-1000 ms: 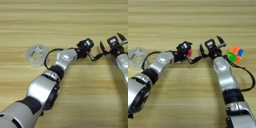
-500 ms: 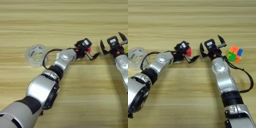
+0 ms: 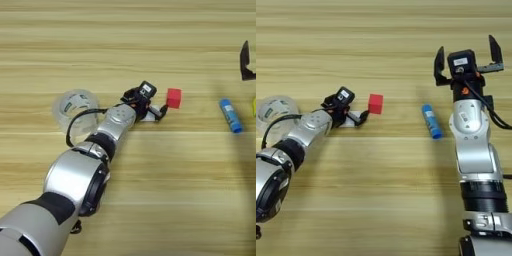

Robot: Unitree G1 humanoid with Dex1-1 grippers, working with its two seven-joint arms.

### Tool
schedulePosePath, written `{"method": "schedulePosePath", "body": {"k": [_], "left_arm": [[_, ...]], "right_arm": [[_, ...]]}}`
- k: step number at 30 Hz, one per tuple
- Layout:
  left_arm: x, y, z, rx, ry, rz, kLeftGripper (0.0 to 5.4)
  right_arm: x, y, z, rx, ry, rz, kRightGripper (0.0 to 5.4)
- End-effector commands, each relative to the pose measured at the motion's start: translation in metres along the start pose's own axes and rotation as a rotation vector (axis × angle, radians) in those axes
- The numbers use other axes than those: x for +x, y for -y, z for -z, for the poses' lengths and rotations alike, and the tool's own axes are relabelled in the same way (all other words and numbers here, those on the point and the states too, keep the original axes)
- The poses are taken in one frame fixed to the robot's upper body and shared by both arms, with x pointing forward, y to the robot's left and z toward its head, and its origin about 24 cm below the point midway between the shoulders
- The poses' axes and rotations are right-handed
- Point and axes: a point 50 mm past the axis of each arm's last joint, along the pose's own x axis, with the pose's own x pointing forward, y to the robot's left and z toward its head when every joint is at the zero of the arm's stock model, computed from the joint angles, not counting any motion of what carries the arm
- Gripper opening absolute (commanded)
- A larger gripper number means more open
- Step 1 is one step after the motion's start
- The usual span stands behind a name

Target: Move the objects on the table

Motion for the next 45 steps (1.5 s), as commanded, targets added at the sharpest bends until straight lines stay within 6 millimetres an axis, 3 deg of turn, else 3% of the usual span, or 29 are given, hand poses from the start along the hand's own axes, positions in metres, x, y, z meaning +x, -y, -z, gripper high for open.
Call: {"method": "schedulePosePath", "body": {"k": [1, 25, 45], "left_arm": [[-0.001, -0.002, 0.005, 0.005, -0.031, -0.005, 5.4], [0.005, 0.028, -0.008, 0.031, 0.066, 0.153, 5.4], [0.005, 0.026, 0.0, 0.006, -0.012, 0.111, 5.4]], "right_arm": [[-0.001, -0.002, 0.001, 0.015, -0.013, -0.016, 5.36], [0.0, -0.005, 0.004, 0.063, -0.031, -0.031, 5.36], [-0.002, -0.015, 0.004, 0.08, -0.038, -0.043, 5.36]]}}
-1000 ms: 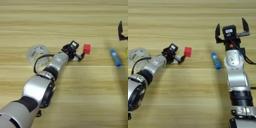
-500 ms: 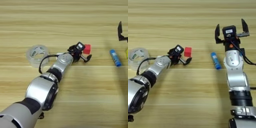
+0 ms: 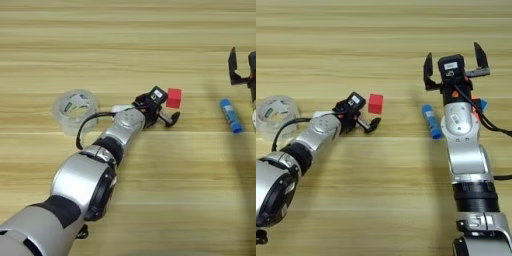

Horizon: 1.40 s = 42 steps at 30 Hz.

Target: Move the objects on the table

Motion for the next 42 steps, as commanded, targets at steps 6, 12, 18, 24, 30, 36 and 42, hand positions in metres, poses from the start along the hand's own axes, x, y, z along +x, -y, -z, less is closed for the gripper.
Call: {"method": "schedulePosePath", "body": {"k": [6, 12, 18, 24, 30, 36, 42], "left_arm": [[0.001, 0.001, 0.0, 0.007, -0.017, -0.004, 5.4], [0.001, 0.001, 0.0, 0.004, -0.015, -0.005, 5.4], [0.001, 0.001, 0.0, 0.003, -0.015, -0.004, 5.4], [0.001, 0.001, 0.0, 0.002, -0.013, -0.004, 5.4], [0.001, 0.001, 0.0, 0.002, -0.014, -0.004, 5.4], [0.001, 0.001, 0.001, 0.002, -0.014, -0.004, 5.4], [0.001, 0.002, 0.001, 0.0, -0.013, -0.003, 5.4]], "right_arm": [[0.013, -0.035, 0.035, 0.083, -0.165, -0.195, 5.36], [0.036, -0.047, 0.058, 0.097, -0.275, -0.29, 5.36], [0.052, -0.053, 0.062, 0.17, -0.345, -0.345, 5.36], [0.059, -0.065, 0.057, 0.298, -0.397, -0.396, 5.36], [0.058, -0.08, 0.054, 0.318, -0.43, -0.448, 5.36], [0.053, -0.098, 0.052, 0.269, -0.453, -0.514, 5.36], [0.047, -0.109, 0.052, 0.223, -0.468, -0.55, 5.36]]}}
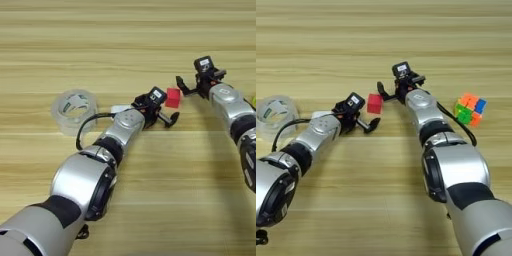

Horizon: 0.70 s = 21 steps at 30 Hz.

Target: Move the objects on the table

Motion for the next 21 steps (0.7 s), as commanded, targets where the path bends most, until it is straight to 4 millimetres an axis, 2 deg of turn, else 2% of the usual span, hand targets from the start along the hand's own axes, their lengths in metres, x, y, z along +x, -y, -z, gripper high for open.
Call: {"method": "schedulePosePath", "body": {"k": [1, 14, 21], "left_arm": [[0.001, 0.002, 0.0, 0.01, -0.009, 0.006, 5.4], [0.001, 0.002, -0.001, 0.008, -0.005, 0.008, 5.4], [0.001, 0.002, -0.001, 0.006, -0.004, 0.007, 5.4]], "right_arm": [[0.002, -0.005, 0.0, -0.027, -0.031, -0.01, 5.36], [0.0, -0.016, 0.016, -0.076, -0.101, -0.032, 5.36], [-0.001, -0.027, 0.025, -0.063, -0.126, -0.103, 5.36]]}}
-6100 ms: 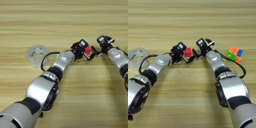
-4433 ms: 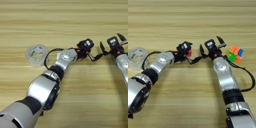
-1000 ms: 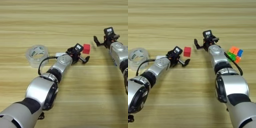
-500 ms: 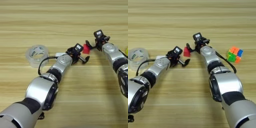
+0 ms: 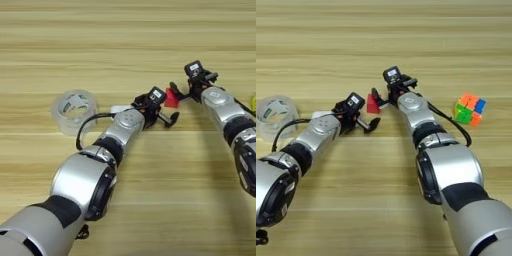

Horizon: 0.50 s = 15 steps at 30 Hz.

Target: Move the objects on the table

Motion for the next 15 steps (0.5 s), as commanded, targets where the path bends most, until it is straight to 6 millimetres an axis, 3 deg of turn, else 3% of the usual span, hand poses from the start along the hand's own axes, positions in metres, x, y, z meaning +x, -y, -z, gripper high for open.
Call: {"method": "schedulePosePath", "body": {"k": [1, 9, 15], "left_arm": [[0.001, 0.002, -0.001, 0.007, -0.005, 0.007, 5.4], [0.001, 0.002, -0.001, 0.007, -0.005, 0.006, 5.4], [0.001, 0.001, -0.001, 0.007, -0.004, 0.006, 5.4]], "right_arm": [[-0.002, -0.018, 0.022, 0.027, -0.091, -0.088, 5.36], [-0.003, -0.031, 0.027, 0.297, -0.132, -0.222, 5.36], [-0.004, -0.029, 0.028, 0.303, -0.135, -0.22, 5.36]]}}
